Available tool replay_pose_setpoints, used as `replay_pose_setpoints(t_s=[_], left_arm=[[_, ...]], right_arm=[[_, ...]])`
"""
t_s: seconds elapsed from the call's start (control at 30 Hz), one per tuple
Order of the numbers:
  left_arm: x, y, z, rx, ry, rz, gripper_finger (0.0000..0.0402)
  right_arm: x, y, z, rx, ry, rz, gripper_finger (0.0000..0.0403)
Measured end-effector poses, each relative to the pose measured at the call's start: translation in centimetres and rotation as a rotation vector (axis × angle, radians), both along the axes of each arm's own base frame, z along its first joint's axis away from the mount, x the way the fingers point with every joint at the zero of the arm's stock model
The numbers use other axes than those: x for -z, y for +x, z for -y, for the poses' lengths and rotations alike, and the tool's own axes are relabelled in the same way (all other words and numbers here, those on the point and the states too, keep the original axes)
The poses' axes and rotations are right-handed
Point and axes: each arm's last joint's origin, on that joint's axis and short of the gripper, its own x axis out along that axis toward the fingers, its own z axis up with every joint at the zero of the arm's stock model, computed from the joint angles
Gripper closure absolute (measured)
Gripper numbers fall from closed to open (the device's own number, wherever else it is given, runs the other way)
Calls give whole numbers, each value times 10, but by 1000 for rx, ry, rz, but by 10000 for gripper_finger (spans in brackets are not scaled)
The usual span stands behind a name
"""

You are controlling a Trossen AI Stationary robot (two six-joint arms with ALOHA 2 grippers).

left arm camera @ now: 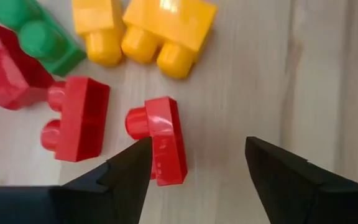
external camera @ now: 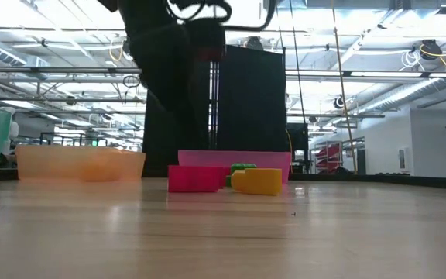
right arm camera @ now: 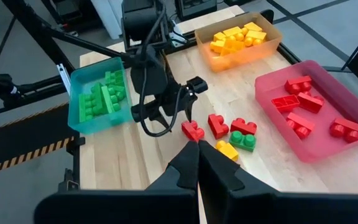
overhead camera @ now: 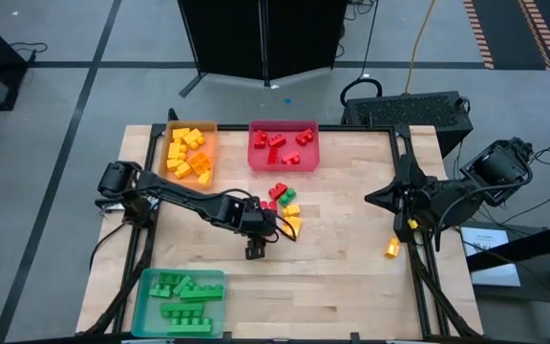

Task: Sort blocks
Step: Put the red game piece into the red bin

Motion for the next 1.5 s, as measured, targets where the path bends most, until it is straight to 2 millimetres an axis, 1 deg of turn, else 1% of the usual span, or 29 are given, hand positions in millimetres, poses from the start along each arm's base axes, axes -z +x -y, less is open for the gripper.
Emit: replay_pose_setpoints(t_s=[0.13, 0.33, 0.4, 0.47, 0.53, 0.6, 0.67, 0.77, 0.87, 0.9, 0.93, 1.0, 1.07, 1.13, 1.23, 1.3, 1.37, 1.43, 1.5], left_arm=[[18, 4, 0, -5, 24, -55, 135], [50, 13, -8, -32, 71, -127, 134], [61, 16, -10, -37, 48, -157, 134], [66, 18, -11, -40, 35, -161, 135], [69, 19, -12, -38, 21, -168, 145], [67, 19, -10, -33, 21, -157, 170], [61, 18, -7, -26, 18, -140, 210], [54, 15, -6, -20, 21, -124, 289], [41, 15, -6, -15, 16, -80, 372], [39, 15, -6, -22, 12, -72, 386], [39, 14, -6, -27, 10, -76, 390], [40, 13, -7, -62, -16, -94, 378], [41, 11, -7, -89, -87, -127, 354], [42, 7, -6, -100, -153, -182, 323], [42, 1, -1, -64, -190, -247, 270], [38, 0, 5, 5, -173, -269, 232], [33, 2, 10, 76, -134, -251, 195], [29, 4, 12, 108, -70, -232, 160], [27, 5, 12, 103, 5, -218, 129]], right_arm=[[1, -1, 0, 1, -6, -10, 403], [1, -1, 0, 1, -6, -11, 403], [1, -1, 0, 2, -5, -11, 403], [1, -1, 0, 5, 0, -10, 403], [1, -1, 1, 6, 3, -10, 403], [1, -1, 0, 7, 4, -10, 403], [1, -1, 0, 6, 4, -9, 403], [1, -1, 0, 6, 3, -10, 403], [1, -1, 0, 2, -3, -11, 403], [1, -1, 0, 2, -4, -11, 403], [1, -1, 0, 1, -4, -11, 403], [1, -1, 0, 1, -5, -11, 403], [1, -1, 0, 0, -5, -11, 403], [1, -1, 0, -4, -5, -13, 403], [1, -2, -1, -12, -9, -19, 403], [1, -3, -2, -18, -9, -19, 403], [2, -3, -2, -20, -10, -19, 403], [2, -3, -2, -22, -13, -21, 403], [2, -3, -2, -22, -17, -26, 403]])
